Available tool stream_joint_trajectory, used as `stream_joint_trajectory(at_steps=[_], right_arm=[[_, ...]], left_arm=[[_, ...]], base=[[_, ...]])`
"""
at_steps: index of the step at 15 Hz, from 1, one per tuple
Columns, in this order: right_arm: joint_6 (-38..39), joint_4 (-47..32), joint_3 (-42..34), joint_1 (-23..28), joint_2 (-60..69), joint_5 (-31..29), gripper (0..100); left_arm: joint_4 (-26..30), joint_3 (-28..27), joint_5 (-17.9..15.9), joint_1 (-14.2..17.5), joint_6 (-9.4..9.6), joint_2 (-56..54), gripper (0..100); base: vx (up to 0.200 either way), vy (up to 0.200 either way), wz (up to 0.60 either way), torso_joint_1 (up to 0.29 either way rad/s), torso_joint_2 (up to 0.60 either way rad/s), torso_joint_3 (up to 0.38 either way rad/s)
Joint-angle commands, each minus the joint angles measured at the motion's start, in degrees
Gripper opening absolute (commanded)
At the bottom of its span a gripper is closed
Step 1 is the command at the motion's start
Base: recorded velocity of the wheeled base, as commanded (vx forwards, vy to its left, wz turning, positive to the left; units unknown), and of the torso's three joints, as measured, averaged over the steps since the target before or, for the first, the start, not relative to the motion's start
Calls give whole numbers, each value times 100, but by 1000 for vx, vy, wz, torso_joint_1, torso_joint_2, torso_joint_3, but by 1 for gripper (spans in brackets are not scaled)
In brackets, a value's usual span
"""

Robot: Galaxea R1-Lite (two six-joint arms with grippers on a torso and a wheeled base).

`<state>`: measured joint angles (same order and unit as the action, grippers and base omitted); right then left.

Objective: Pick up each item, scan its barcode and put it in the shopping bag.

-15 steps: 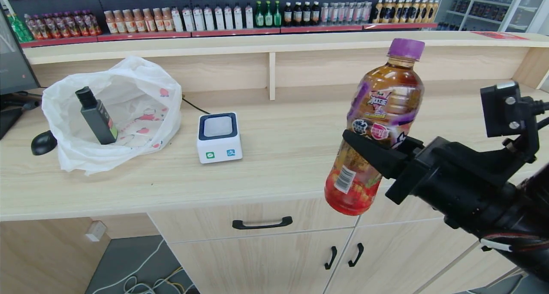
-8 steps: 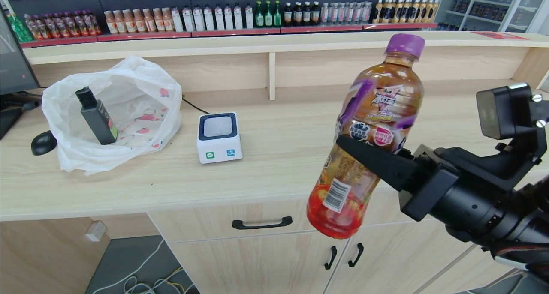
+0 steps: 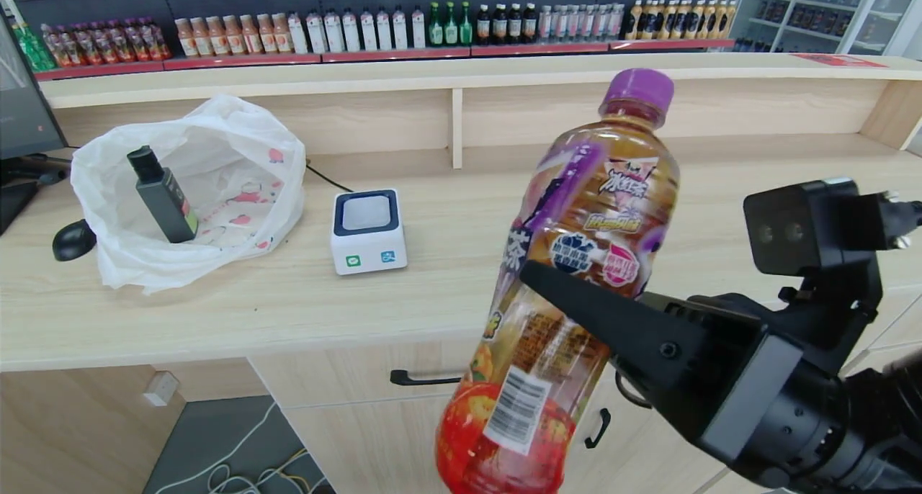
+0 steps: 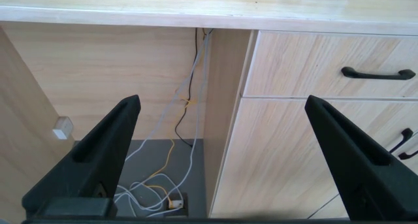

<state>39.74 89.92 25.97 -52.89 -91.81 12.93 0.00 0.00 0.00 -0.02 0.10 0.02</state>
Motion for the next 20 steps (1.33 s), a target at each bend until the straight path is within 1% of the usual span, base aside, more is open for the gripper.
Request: stream_joint_trajectory(at_steps=[1, 4, 6, 11, 13, 20], right_arm=[[166, 8, 40, -248, -162, -1, 0], [306, 8, 93, -265, -232, 7, 0], [412, 8, 242, -494, -215, 7, 0], [429, 8, 796, -661, -461, 60, 0], [429, 8, 1051, -661, -637, 192, 0], [438, 8, 1024, -652, -584, 253, 0]], left_arm=[[0, 0, 0, 2, -1, -2, 100], [0, 0, 0, 2, -1, -2, 100], [0, 0, 0, -6, -1, -2, 100], [0, 0, 0, 2, -1, -2, 100], [0, 0, 0, 2, -1, -2, 100], [0, 0, 0, -6, -1, -2, 100]], base=[[0, 0, 0, 0, 0, 0], [0, 0, 0, 0, 0, 0], [0, 0, 0, 0, 0, 0], [0, 0, 0, 0, 0, 0], [0, 0, 0, 0, 0, 0], [0, 0, 0, 0, 0, 0]])
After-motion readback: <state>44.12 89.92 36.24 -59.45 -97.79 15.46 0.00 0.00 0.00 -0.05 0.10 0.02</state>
